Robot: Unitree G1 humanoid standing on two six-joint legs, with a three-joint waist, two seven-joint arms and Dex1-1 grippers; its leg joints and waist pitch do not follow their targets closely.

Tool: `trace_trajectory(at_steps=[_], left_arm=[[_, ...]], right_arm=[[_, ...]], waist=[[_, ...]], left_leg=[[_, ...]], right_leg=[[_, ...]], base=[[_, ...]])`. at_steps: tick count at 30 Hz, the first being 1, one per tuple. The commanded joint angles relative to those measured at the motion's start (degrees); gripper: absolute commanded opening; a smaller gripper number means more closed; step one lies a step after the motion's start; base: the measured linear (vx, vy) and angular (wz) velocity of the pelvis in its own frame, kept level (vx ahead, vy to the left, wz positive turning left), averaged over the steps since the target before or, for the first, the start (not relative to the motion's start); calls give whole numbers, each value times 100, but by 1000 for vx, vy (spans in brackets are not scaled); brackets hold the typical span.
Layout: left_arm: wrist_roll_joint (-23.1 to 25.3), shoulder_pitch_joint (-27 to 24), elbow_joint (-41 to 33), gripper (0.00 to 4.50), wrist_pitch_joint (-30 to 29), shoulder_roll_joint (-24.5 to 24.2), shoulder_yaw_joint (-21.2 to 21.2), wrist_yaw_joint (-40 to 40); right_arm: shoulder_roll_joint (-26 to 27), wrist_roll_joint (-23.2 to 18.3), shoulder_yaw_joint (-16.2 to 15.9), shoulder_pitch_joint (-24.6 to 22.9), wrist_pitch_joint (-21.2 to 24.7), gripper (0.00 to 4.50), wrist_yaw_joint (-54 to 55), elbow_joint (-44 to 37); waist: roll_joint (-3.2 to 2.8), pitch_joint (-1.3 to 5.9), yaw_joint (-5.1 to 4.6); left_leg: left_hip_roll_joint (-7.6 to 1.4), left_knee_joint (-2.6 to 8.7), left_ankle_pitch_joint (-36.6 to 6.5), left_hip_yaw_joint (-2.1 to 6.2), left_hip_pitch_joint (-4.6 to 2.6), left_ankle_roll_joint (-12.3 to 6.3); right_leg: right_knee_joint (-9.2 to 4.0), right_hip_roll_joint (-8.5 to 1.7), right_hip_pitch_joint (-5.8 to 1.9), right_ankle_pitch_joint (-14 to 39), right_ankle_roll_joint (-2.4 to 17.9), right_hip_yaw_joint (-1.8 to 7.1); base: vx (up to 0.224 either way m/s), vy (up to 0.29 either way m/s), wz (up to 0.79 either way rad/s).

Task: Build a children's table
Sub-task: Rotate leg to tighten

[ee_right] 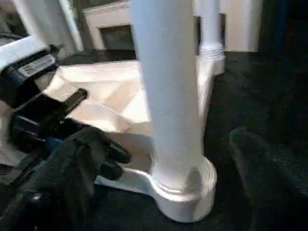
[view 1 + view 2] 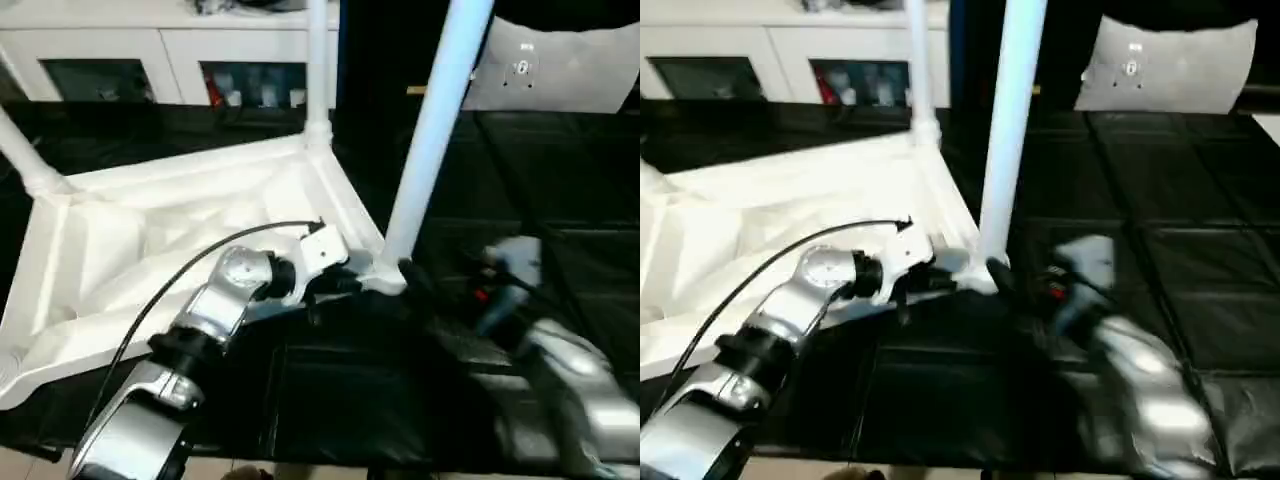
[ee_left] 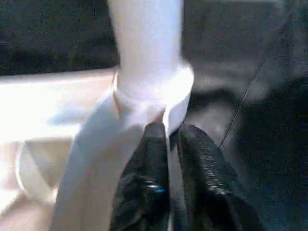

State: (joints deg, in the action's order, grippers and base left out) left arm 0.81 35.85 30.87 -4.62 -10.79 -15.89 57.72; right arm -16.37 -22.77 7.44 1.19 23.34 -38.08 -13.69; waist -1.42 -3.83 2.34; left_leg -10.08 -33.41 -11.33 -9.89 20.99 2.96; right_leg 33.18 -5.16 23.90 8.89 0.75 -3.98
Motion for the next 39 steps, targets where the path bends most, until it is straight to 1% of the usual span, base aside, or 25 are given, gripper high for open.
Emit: trace_trajectory(at_steps=[1, 4, 6, 8, 9, 10, 11, 12, 13, 14, 15, 16, 18, 20, 21, 24, 25, 28, 29, 30, 31, 33, 34, 38, 39], left_arm=[[-96, 5, -226, 73, -33, -51, 109, 74], [-113, -139, -797, 100, -482, -251, 185, 51], [-130, -269, -1128, 132, -804, -372, 236, 10], [-151, -345, -1311, 138, -992, -436, 273, -15], [-260, -566, -1736, 142, -1369, -572, 378, -46], [-350, -891, -2241, 151, -1757, -766, 466, -55], [-430, -1255, -2747, 151, -2107, -972, 550, -53], [-430, -1255, -2747, 163, -2107, -972, 550, -53], [-531, -1856, -3564, 174, -2642, -1262, 699, -78], [-586, -2065, -3855, 179, -2832, -1329, 777, -100], [-660, -2310, -4209, 183, -3069, -1400, 877, -130], [-733, -2537, -4578, 186, -3323, -1440, 972, -172], [-818, -2880, -5142, 207, -3729, -1437, 1148, -286], [-805, -3168, -5576, 207, -4034, -1409, 1263, -413], [-752, -3305, -5723, 217, -4131, -1390, 1295, -484], [-642, -3590, -5985, 240, -4314, -1364, 1340, -780], [-523, -3815, -6178, 250, -4403, -1334, 1384, -1165], [-412, -3941, -6309, 250, -4551, -1192, 1477, -1604], [-385, -3954, -6306, 250, -4552, -1156, 1492, -1681], [-355, -3962, -6288, 250, -4563, -1139, 1499, -1735], [-320, -3970, -6287, 250, -4598, -1144, 1492, -1782], [-169, -3971, -6228, 250, -4698, -1212, 1466, -1948], [-142, -3965, -6206, 250, -4717, -1222, 1468, -1983], [-25, -3870, -6158, 250, -5021, -1318, 1529, -2278], [-33, -3859, -6169, 250, -5079, -1330, 1534, -2323]], right_arm=[[-19, -192, 51, 13, 145, 449, -77, -242], [148, -317, -33, 278, 355, 450, 131, -366], [252, -288, -117, 401, 356, 450, 264, -358], [304, -275, -163, 460, 350, 450, 337, -355], [416, -413, -227, 557, 456, 450, 383, -373], [517, -419, -330, 661, 485, 450, 460, -373], [614, -422, -448, 761, 523, 450, 530, -371], [614, -422, -448, 761, 523, 450, 530, -371], [774, -324, -650, 908, 534, 450, 630, -311], [850, -276, -709, 962, 561, 450, 691, -242], [952, -206, -779, 1031, 581, 450, 774, -137], [1046, -6, -877, 1114, 506, 450, 934, 29], [1157, 198, -1066, 1246, 556, 450, 1090, 280], [1216, 262, -1265, 1345, 638, 450, 1069, 415], [1252, 286, -1356, 1385, 656, 450, 1045, 442], [1289, 431, -1602, 1491, 502, 450, 958, 464], [1336, 564, -1681, 1531, 398, 450, 1095, 463], [1374, 615, -1626, 1503, 332, 450, 1254, 463], [1358, 602, -1617, 1487, 327, 450, 1239, 456], [1330, 587, -1626, 1472, 323, 450, 1194, 458], [1304, 578, -1645, 1466, 307, 450, 1162, 482], [1322, 654, -1681, 1574, 183, 450, 1162, 779], [1343, 676, -1679, 1622, 150, 450, 1174, 874], [1574, 1066, -1692, 2420, -224, 450, 1510, 2193], [1612, 1118, -1682, 2542, -285, 450, 1576, 2381]], waist=[[118, 399, 31], [164, 404, 9], [139, 407, -12], [124, 403, -12], [160, 425, -3], [153, 422, -13], [164, 404, -39], [134, 399, -55], [174, 434, -68], [174, 434, -68], [174, 383, -119], [177, 365, -127], [167, 351, -134], [182, 315, -130], [194, 300, -141], [194, 309, -139], [185, 322, -133], [163, 330, -103], [173, 324, -97], [143, 326, -79], [170, 334, -59], [125, 353, -51], [149, 354, -65], [163, 347, -109], [157, 360, -108]], left_leg=[[-279, 378, -877, 51, -7, -527], [-261, 368, -868, 52, 8, -484], [-269, 381, -876, 71, 18, -379], [-255, 366, -878, 44, -27, -350], [-267, 356, -832, 36, -46, -327], [-282, 379, -714, 62, 1, -329], [-271, 404, -721, 71, 49, -334], [-271, 400, -799, 59, 10, -307], [-289, 366, -837, 63, -24, -241], [-289, 366, -837, 63, -24, -241], [-270, 412, -855, 64, 58, -235], [-263, 391, -1085, 29, -26, -187], [-272, 406, -1312, 48, -24, -46], [-252, 420, -1583, 67, -26, 17], [-254, 419, -1743, 79, -31, 73], [-250, 431, -1809, 102, -24, 118], [-268, 432, -1870, 109, -42, 170], [-262, 429, -1919, 90, -93, 223], [-263, 438, -1948, 94, -87, 222], [-261, 444, -1977, 100, -85, 233], [-252, 437, -1993, 95, -88, 242], [-246, 440, -1955, 110, -59, 252], [-241, 436, -1929, 106, -52, 247], [-221, 417, -1905, 114, -17, 253], [-221, 395, -1920, 106, -50, 263]], right_leg=[[-398, -311, -351, 1810, 1060, 234], [-380, -312, -343, 1808, 1023, 232], [-359, -332, -350, 1963, 974, 228], [-399, -306, -301, 2034, 933, 242], [-356, -307, -312, 1862, 980, 254], [-288, -317, -334, 1652, 1065, 251], [-296, -302, -348, 1718, 1033, 235], [-329, -294, -310, 1837, 1001, 236], [-273, -328, -312, 1806, 1040, 252], [-273, -328, -312, 1806, 1040, 252], [-304, -299, -316, 1995, 982, 243], [-376, -280, -227, 2263, 950, 259], [-369, -275, -227, 2534, 899, 259], [-434, -267, -219, 2935, 733, 250], [-461, -255, -197, 3134, 590, 249], [-459, -237, -203, 3136, 456, 250], [-437, -227, -183, 3032, 421, 257], [-433, -191, -147, 2713, 445, 278], [-432, -183, -154, 2663, 444, 276], [-425, -178, -164, 2617, 439, 277], [-427, -174, -166, 2528, 435, 282], [-387, -179, -198, 2305, 472, 287], [-391, -175, -204, 2255, 491, 289], [-365, -191, -221, 2372, 644, 272], [-385, -200, -206, 2455, 641, 274]], base=[[0, 0, 0], [0, 0, 0], [0, 0, 0], [0, 0, 0], [0, 0, 0], [0, 0, 0], [0, 0, 0], [0, 0, 0], [0, 0, 0], [0, 0, 0], [0, 0, 0], [0, 0, 0], [0, 0, 0], [0, 0, 0], [0, 0, 0], [0, 0, 0], [0, 0, 0], [0, 0, 0], [0, 0, 0], [0, 0, 0], [0, 0, 0], [0, 0, 0], [0, 0, 0], [0, 0, 0], [0, 0, 0]])
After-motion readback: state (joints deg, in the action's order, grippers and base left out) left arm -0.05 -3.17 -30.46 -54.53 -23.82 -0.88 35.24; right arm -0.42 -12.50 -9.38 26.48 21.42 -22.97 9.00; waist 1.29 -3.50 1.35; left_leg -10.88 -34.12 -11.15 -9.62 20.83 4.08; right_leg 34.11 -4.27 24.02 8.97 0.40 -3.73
